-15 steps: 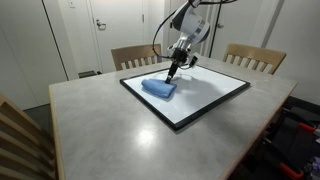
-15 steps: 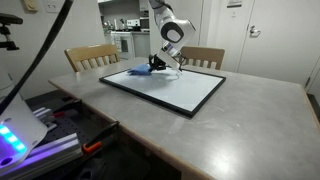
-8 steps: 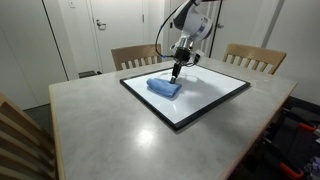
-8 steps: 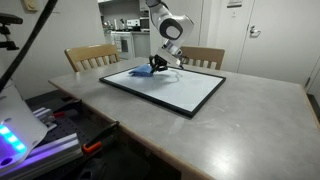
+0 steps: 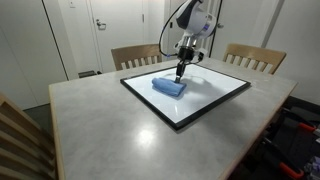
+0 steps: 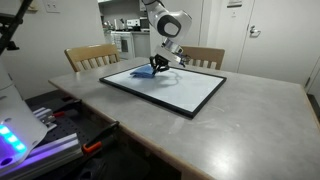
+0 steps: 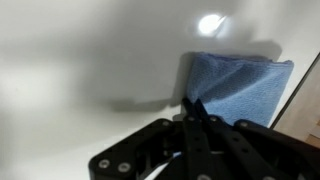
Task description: Wipe the whiteboard with the blue towel
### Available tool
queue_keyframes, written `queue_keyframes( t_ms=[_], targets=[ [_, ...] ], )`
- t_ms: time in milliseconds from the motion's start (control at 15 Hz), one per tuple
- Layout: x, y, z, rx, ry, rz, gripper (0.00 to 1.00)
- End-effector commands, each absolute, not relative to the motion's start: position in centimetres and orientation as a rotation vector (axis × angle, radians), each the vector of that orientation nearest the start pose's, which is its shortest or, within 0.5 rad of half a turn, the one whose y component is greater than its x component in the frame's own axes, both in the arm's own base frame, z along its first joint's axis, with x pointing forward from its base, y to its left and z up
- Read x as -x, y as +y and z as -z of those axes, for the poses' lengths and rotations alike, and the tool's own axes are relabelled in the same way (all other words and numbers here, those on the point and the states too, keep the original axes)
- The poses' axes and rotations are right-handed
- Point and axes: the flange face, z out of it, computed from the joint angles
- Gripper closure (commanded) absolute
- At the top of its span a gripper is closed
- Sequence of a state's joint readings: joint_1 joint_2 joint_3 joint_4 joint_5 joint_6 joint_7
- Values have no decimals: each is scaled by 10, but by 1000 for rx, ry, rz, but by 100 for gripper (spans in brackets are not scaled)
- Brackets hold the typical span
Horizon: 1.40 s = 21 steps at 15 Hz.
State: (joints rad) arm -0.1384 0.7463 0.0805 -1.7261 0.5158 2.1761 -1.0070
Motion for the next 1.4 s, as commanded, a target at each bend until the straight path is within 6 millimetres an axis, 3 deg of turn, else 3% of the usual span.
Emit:
queue_keyframes(
  t_ms=[0, 600, 933, 1333],
  targets=[
    [-619, -33, -142, 2591, -713, -59, 99],
    [-599, -58, -151, 2684, -628, -49, 99],
    [-582, -91, -158, 2740, -571, -29, 99],
    [-575, -139, -162, 2817, -496, -15, 99]
  ],
)
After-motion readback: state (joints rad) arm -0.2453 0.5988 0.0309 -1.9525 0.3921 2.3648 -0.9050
